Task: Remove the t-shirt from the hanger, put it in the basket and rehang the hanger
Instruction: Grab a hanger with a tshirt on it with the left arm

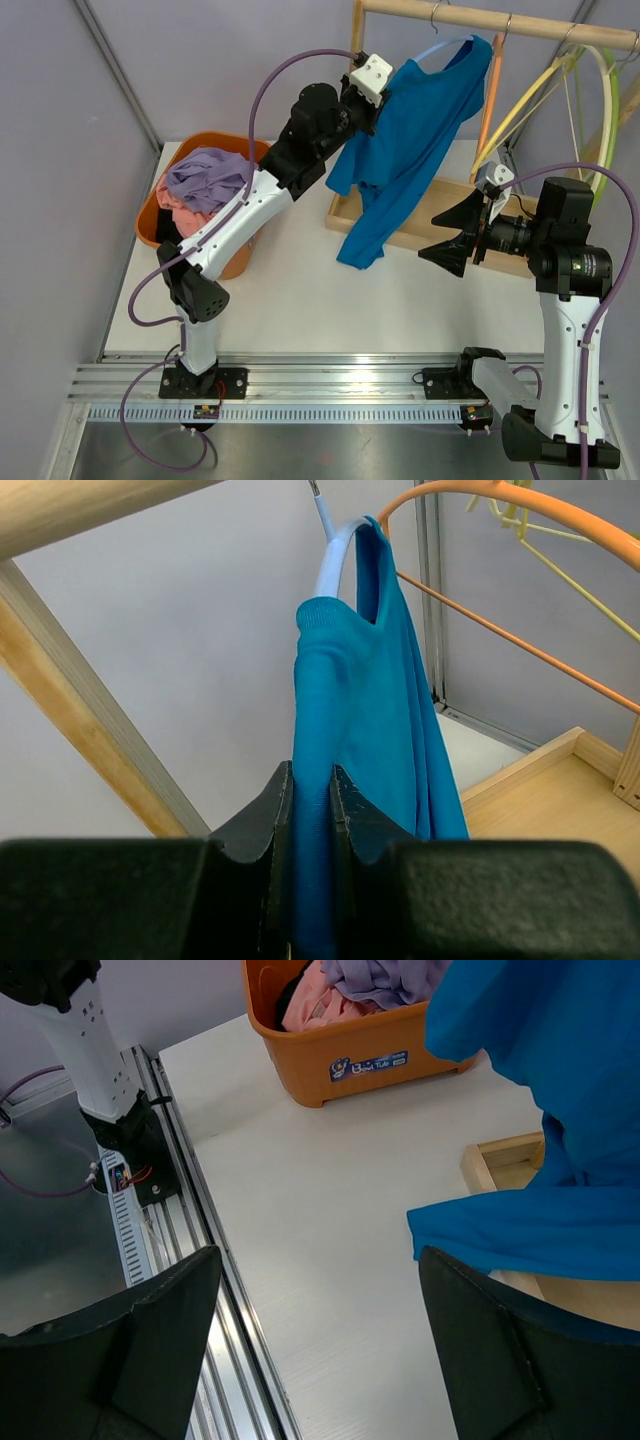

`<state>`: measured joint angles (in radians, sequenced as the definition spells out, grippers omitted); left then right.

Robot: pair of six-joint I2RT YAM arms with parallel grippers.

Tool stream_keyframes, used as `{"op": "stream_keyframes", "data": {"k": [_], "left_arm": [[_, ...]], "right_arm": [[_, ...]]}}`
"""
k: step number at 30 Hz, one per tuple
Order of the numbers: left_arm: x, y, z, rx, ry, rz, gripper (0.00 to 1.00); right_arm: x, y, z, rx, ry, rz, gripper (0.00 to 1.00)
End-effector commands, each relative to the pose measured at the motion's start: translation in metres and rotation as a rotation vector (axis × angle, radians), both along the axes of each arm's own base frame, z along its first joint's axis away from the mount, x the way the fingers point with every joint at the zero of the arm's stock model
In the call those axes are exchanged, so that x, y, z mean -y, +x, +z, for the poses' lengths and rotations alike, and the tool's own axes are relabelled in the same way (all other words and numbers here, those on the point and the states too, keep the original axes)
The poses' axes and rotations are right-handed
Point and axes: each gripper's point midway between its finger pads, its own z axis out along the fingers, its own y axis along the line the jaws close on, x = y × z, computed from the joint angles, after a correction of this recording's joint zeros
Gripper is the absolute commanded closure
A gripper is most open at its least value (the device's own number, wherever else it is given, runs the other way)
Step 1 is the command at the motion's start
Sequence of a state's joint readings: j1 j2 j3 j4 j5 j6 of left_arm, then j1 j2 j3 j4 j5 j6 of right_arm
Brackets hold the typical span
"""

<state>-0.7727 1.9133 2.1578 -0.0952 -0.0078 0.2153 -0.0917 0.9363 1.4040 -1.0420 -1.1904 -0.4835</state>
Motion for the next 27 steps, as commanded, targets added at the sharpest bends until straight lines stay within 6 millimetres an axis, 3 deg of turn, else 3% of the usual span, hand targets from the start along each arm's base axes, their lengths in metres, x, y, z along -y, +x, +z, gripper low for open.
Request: {"op": "stream_keyframes", "data": {"k": [1,9,11,16,20,21,23,24,27], "left_arm": [[-0.028,-0.06,0.144,0.319,-0.245,-0.051,1.0],[-0.025,-0.065,0.154,0.339,-0.259,-0.056,1.0],[-0.023,-0.064,0.147,0.327,-0.24,-0.051,1.0],[-0.039,-0.071,0.145,0.319,-0.224,-0.013,1.0],[-0.046,-0.073,0.135,0.305,-0.187,0.002,1.0],[-0.043,-0.071,0.123,0.288,-0.168,0.001,1.0],[-0.052,-0.078,0.129,0.302,-0.183,0.005,1.0],[-0.051,-0.076,0.118,0.288,-0.169,0.007,1.0],[-0.062,-0.085,0.124,0.301,-0.181,0.013,1.0]], "right_arm": [[-0.003,0.001,0.012,0.028,0.025,0.01,0.13],[-0.002,0.0,0.011,0.023,0.02,0.005,0.13],[-0.002,0.0,0.01,0.02,0.02,0.004,0.13],[-0.003,-0.001,0.01,0.017,0.022,0.005,0.13],[-0.003,-0.001,0.01,0.011,0.025,0.005,0.13],[-0.003,-0.002,0.01,0.011,0.025,0.007,0.13],[-0.003,-0.002,0.01,0.011,0.024,0.003,0.13],[-0.003,-0.002,0.009,0.011,0.025,0.005,0.13],[-0.003,-0.001,0.008,0.005,0.025,0.003,0.13]]}}
